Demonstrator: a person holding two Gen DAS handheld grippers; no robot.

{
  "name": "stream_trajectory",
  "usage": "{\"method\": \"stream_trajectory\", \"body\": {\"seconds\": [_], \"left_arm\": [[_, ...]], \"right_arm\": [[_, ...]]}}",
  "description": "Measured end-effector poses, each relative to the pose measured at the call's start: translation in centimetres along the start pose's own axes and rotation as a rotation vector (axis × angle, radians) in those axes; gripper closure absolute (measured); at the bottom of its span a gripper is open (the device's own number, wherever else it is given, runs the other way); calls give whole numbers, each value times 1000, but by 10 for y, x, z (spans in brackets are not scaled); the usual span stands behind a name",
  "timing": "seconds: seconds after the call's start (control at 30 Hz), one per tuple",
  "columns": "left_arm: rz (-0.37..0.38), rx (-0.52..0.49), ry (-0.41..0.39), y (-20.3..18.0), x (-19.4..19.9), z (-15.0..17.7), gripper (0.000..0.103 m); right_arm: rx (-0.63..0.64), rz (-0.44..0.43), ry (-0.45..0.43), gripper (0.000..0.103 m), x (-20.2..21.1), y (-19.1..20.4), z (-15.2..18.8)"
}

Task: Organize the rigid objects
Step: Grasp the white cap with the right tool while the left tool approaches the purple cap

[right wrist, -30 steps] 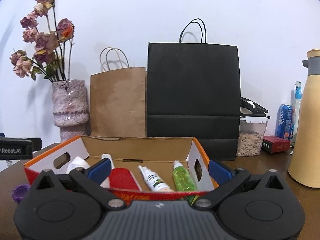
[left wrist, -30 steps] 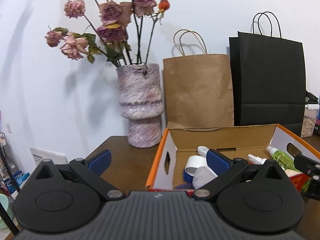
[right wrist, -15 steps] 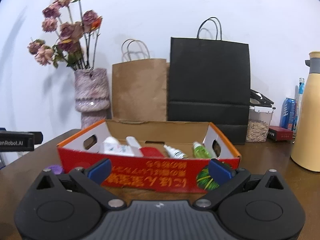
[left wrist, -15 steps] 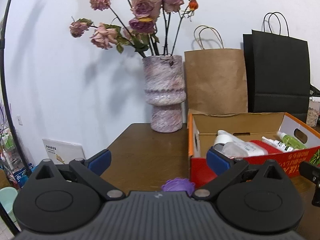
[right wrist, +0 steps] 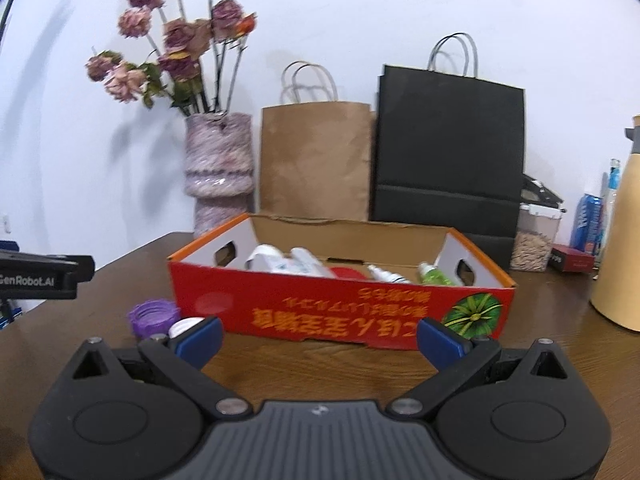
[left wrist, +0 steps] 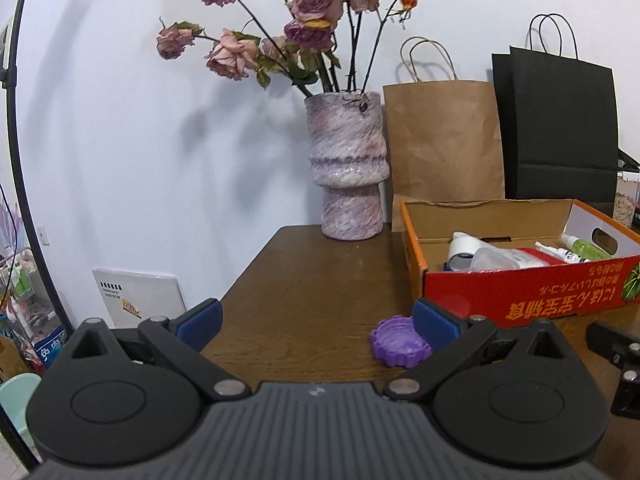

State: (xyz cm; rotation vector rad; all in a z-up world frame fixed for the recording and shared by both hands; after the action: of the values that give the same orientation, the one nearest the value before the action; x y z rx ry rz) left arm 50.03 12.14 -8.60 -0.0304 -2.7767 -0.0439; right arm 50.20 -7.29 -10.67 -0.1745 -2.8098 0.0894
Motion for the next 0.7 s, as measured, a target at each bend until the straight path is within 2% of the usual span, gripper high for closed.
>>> {"method": "stream_trajectory", "body": {"seconds": [0.37, 0.57, 0.7], "left_arm": [[-3, 18, 31, 34, -3, 7, 0], [-7, 38, 51, 47, -9, 10, 0], [-16, 53, 49, 52, -10, 9, 0]], "right_arm": [[45, -82, 83, 1, -13, 53, 9], [65, -93, 134, 1, -31, 74, 11], [71, -114, 185, 9, -44, 87, 14]]}}
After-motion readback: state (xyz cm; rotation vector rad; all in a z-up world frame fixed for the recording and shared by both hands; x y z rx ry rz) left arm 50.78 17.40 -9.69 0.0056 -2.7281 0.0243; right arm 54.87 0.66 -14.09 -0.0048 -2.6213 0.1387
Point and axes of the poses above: each gripper's, at about its wrist camera, not at the fingertips, and x roughly against the way its jaws point, y to its left, z to its underside, the point moved 10 cm from there along -x, roughly the way its jaws point, and after that the axes turned 13 degrees about z, right-handed, at the moved point
